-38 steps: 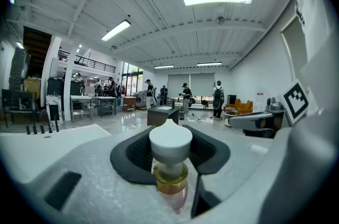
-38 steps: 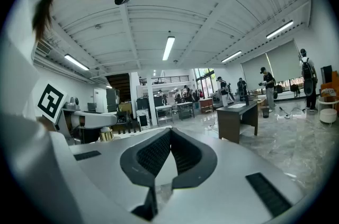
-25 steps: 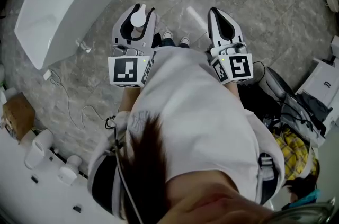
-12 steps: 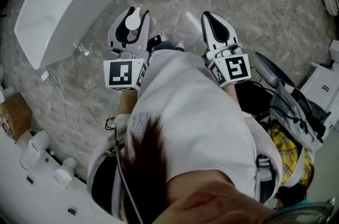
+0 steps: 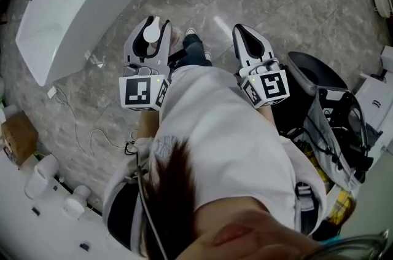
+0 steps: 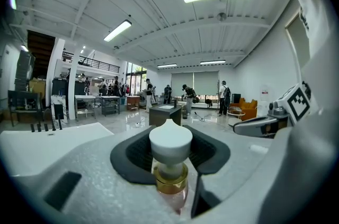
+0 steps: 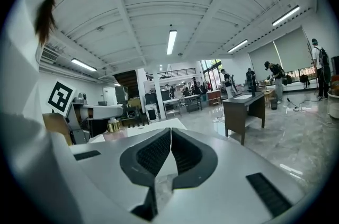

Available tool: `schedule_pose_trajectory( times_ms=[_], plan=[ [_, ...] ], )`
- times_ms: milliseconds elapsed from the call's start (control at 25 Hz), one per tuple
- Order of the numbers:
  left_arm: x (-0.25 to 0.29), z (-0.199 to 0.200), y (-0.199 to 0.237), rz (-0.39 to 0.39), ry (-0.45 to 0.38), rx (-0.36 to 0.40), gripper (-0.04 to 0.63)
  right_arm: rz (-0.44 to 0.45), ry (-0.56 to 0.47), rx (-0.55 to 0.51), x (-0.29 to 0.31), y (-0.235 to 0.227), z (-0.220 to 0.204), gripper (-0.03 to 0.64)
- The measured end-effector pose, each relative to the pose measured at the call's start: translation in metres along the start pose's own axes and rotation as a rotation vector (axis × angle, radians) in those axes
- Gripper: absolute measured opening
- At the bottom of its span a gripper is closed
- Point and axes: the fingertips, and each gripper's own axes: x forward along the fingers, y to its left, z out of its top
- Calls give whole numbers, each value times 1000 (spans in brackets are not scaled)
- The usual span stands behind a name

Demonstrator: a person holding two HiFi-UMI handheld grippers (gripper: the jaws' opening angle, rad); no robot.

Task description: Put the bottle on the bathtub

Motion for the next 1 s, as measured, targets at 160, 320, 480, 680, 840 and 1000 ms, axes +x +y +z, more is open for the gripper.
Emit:
schedule_pose_trajectory(
  times_ms=[160, 320, 480, 680, 840, 1000],
  plan=[
    [19, -2, 12, 2, 14, -10, 163, -10, 26, 6, 20, -15, 1, 14],
    [45, -1, 31, -7, 32, -16, 163, -35, 50, 20, 50, -29, 5, 14],
    [72, 7, 51, -19, 39, -20, 163, -33, 54, 7, 81, -41, 20, 14],
    [104, 20, 77, -36, 12, -9, 163, -77, 30, 21, 115, -55, 38, 14],
    [120, 28, 97, -47, -6, 1, 163, -98, 12, 31, 135, -60, 47, 14],
    [130, 31, 117, -50, -8, 6, 163, -113, -2, 28, 153, -60, 54, 14]
  ],
)
